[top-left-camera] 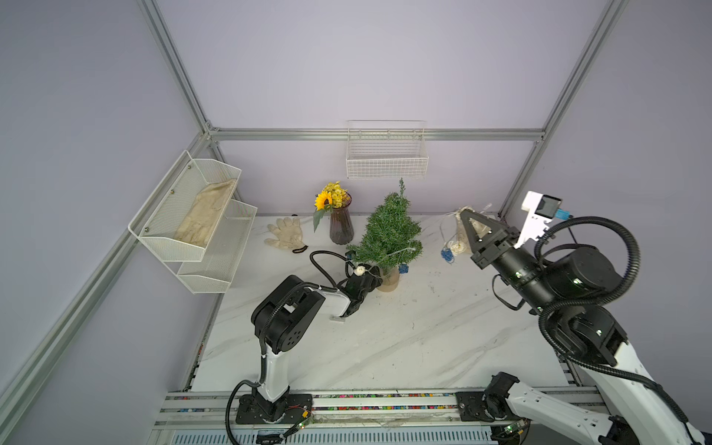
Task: Remove string lights from the small christmas tree
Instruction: Remove the light string from the Christmas tree.
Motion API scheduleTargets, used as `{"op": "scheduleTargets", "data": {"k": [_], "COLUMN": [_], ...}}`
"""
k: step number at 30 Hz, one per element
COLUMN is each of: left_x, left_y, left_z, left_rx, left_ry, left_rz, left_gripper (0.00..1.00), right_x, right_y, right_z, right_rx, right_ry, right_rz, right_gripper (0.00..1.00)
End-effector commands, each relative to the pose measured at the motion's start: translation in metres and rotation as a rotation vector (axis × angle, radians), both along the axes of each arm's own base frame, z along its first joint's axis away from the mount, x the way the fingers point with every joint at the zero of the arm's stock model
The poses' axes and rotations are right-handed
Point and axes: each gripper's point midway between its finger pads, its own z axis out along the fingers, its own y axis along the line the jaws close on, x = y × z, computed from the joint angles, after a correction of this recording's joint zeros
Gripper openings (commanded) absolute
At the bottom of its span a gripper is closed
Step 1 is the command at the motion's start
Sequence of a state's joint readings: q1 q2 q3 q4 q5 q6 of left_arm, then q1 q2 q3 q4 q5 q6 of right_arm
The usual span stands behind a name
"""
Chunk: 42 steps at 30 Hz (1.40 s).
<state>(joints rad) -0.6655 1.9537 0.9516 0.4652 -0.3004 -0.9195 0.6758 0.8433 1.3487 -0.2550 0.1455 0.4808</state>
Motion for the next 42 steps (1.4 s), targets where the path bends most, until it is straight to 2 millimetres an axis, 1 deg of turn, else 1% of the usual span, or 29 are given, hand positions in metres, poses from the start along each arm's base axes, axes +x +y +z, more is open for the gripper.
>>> {"op": "scheduleTargets", "data": {"k": [1, 2, 5, 8, 11, 14, 17, 19, 21, 24, 27, 29, 33, 37, 42], "left_x": [-0.003, -0.002, -0.002, -0.003, -0.003, -0.003, -0.003, -0.002, -0.002, -0.001, -0.002, -0.001, -0.001, -0.001, -0.002], "left_y": [0.005, 0.005, 0.005, 0.006, 0.005, 0.005, 0.005, 0.004, 0.004, 0.004, 0.003, 0.003, 0.002, 0.001, 0.001], "left_z": [-0.01, -0.009, -0.006, -0.006, -0.007, -0.005, -0.003, -0.003, -0.003, -0.003, -0.002, -0.002, -0.001, -0.002, -0.003], "left_rx": [0.086, 0.086, 0.089, 0.093, 0.091, 0.091, 0.093, 0.096, 0.097, 0.096, 0.095, 0.094, 0.095, 0.093, 0.095], "left_ry": [0.031, 0.031, 0.027, 0.027, 0.03, 0.029, 0.024, 0.024, 0.025, 0.025, 0.026, 0.024, 0.024, 0.027, 0.029], "left_rz": [-0.006, -0.006, -0.008, -0.007, -0.009, -0.009, -0.01, -0.013, -0.015, -0.016, -0.018, -0.017, -0.019, -0.024, -0.024], "left_gripper": [0.54, 0.54, 0.54, 0.54, 0.54, 0.54, 0.54, 0.54, 0.54, 0.54, 0.54, 0.54, 0.54, 0.54, 0.54], "right_x": [0.016, 0.017, 0.026, 0.038, 0.051, 0.062, 0.07, 0.071, 0.068, 0.065, 0.064, 0.064, 0.067, 0.077, 0.094], "right_y": [-0.023, -0.024, -0.02, -0.008, 0.01, 0.027, 0.041, 0.054, 0.068, 0.072, 0.072, 0.076, 0.086, 0.095, 0.105], "right_z": [-0.032, -0.038, -0.065, -0.094, -0.123, -0.158, -0.2, -0.226, -0.25, -0.279, -0.303, -0.314, -0.336, -0.344, -0.357], "right_rx": [-0.064, -0.071, -0.111, -0.161, -0.224, -0.285, -0.341, -0.365, -0.36, -0.31, -0.271, -0.259, -0.241, -0.244, -0.255], "right_ry": [0.117, 0.133, 0.193, 0.25, 0.307, 0.374, 0.441, 0.448, 0.43, 0.411, 0.398, 0.389, 0.354, 0.305, 0.297], "right_rz": [-0.163, -0.172, -0.188, -0.173, -0.141, -0.099, -0.068, -0.009, 0.068, 0.096, 0.097, 0.118, 0.151, 0.157, 0.142], "right_gripper": [0.0, 0.0, 0.0, 0.0, 0.0, 0.0, 0.0, 0.0, 0.0, 0.0, 0.0, 0.0, 0.07, 0.12, 0.24]}}
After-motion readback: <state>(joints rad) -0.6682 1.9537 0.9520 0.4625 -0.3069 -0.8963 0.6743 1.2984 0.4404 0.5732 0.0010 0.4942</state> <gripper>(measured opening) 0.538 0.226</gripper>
